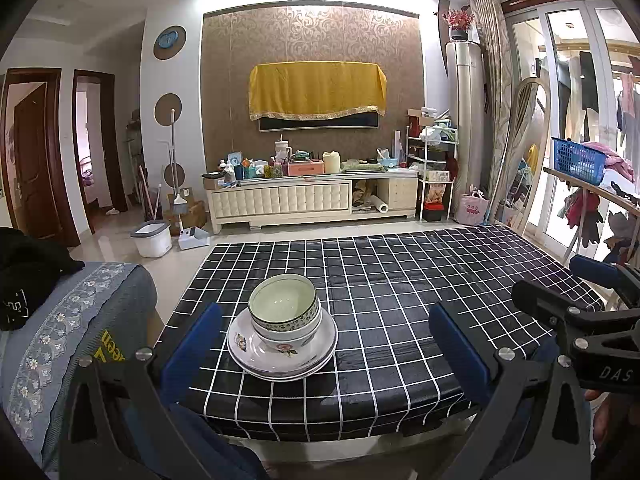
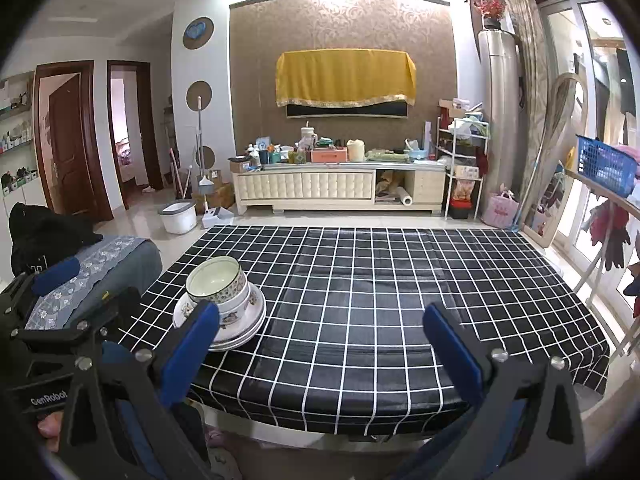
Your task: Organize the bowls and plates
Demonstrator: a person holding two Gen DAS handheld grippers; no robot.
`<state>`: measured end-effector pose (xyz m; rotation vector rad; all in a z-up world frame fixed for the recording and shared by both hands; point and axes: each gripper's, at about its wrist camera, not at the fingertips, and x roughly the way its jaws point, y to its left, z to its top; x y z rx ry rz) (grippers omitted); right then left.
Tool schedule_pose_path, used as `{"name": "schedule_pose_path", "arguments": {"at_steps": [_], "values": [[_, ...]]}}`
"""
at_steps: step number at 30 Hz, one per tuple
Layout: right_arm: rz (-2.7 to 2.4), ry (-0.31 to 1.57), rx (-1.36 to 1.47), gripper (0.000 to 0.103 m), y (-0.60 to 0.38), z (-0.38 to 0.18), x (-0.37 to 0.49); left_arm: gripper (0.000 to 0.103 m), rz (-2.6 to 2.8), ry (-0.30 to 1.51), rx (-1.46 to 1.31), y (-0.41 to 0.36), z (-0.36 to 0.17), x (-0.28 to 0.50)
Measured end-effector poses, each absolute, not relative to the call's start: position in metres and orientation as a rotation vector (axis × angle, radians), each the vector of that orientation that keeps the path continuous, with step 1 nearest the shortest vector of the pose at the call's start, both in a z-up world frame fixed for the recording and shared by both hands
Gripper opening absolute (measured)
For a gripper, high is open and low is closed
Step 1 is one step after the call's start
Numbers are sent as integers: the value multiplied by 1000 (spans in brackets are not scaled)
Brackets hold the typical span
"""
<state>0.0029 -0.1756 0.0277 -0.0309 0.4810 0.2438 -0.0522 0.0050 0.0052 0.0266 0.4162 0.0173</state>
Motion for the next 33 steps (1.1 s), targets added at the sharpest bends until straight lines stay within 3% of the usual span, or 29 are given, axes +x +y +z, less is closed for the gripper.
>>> {"name": "schedule_pose_path", "arguments": {"at_steps": [33], "values": [[234,500,-22,103,-179,21,6,103,12,431,25,2,3,-51]]}}
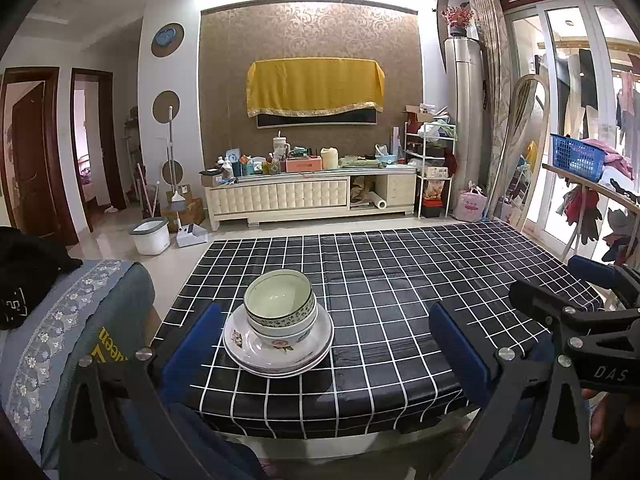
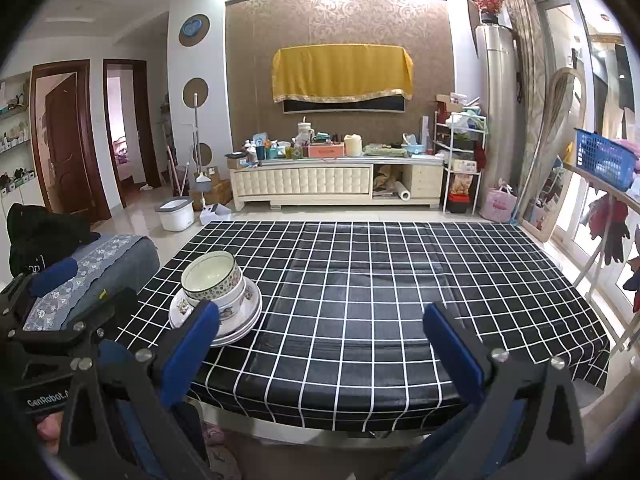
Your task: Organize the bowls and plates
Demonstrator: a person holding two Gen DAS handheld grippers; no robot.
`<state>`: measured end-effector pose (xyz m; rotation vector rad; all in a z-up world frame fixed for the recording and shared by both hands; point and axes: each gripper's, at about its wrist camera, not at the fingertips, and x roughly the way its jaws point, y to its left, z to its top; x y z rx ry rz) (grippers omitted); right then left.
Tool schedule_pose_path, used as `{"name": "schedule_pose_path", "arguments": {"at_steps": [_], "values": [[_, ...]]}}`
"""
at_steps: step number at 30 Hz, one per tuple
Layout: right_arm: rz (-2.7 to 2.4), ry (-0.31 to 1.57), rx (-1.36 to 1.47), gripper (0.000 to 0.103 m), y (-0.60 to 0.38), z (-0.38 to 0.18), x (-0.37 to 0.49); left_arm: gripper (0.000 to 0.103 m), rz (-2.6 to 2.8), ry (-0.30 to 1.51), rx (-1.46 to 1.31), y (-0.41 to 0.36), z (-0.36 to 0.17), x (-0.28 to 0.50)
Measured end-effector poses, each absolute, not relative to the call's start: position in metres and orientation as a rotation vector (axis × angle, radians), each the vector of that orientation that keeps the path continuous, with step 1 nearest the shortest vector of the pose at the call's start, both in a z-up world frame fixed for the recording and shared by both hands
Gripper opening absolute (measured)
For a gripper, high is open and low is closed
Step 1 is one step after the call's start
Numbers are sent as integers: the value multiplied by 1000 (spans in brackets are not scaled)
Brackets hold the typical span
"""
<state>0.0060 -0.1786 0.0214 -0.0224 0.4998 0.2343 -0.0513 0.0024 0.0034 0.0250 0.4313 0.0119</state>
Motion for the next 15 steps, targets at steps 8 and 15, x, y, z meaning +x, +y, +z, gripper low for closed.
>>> {"name": "schedule_pose_path", "arguments": {"at_steps": [8,15], "values": [[235,499,-21,103,-179,21,6,103,7,438,17,5,3,-51],[239,502,-17,103,-180,20,6,103,8,436,21,5,3,-52]]}}
